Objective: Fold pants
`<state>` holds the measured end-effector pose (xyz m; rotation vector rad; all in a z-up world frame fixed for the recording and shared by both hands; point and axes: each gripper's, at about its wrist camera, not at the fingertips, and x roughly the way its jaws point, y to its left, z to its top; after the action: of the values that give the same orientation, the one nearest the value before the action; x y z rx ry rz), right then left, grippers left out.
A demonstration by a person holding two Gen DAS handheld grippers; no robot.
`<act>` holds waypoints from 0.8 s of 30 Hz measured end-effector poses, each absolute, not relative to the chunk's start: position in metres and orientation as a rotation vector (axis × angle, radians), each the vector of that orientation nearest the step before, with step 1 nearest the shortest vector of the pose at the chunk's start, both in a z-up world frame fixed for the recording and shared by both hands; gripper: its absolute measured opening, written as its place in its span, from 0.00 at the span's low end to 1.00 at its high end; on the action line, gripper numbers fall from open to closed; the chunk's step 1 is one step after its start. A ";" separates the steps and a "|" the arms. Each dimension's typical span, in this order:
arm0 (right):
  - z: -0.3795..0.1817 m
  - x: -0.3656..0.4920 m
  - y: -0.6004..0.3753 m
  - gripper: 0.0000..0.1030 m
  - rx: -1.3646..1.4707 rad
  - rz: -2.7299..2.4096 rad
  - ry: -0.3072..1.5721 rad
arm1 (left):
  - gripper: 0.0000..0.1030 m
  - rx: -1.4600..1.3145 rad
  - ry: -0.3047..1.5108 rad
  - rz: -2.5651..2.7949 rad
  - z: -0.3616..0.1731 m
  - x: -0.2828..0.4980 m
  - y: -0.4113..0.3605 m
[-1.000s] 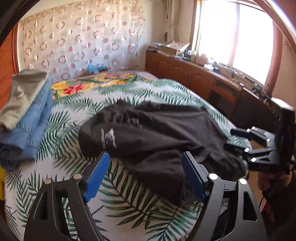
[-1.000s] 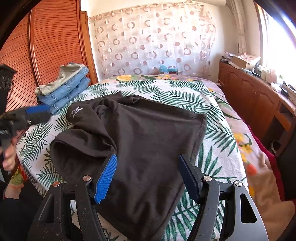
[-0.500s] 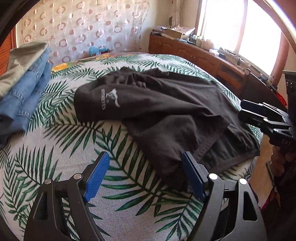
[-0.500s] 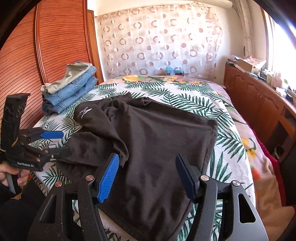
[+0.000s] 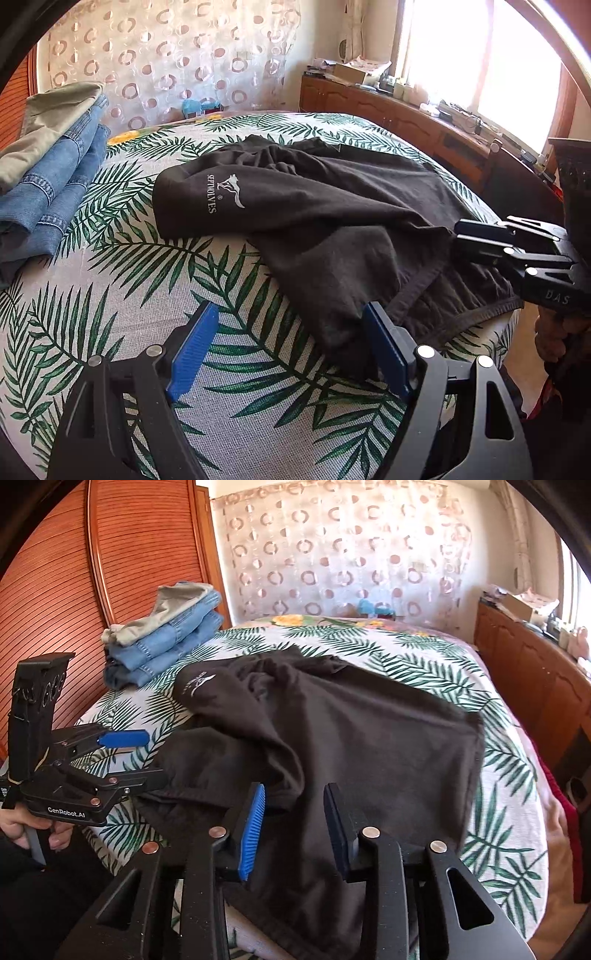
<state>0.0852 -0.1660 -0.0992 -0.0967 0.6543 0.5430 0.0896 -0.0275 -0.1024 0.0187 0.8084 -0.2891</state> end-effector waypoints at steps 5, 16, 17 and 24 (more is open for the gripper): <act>-0.103 0.089 -0.159 0.31 -0.086 0.570 0.676 | 0.78 0.021 0.802 -0.288 -0.103 0.089 -0.028; -0.108 0.108 -0.145 0.27 -0.085 0.575 0.712 | 0.78 0.021 0.800 -0.287 -0.103 0.089 -0.028; -0.108 0.107 -0.146 0.24 -0.084 0.576 0.712 | 0.78 0.021 0.800 -0.287 -0.103 0.089 -0.028; -0.102 0.101 -0.148 0.09 -0.066 0.581 0.660 | 0.78 -0.012 0.813 -0.284 -0.100 0.089 -0.025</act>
<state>0.1007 -0.1479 -0.1019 -0.0662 0.6598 0.5810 0.0890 -0.0253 -0.1004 -0.0118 0.8126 -0.2841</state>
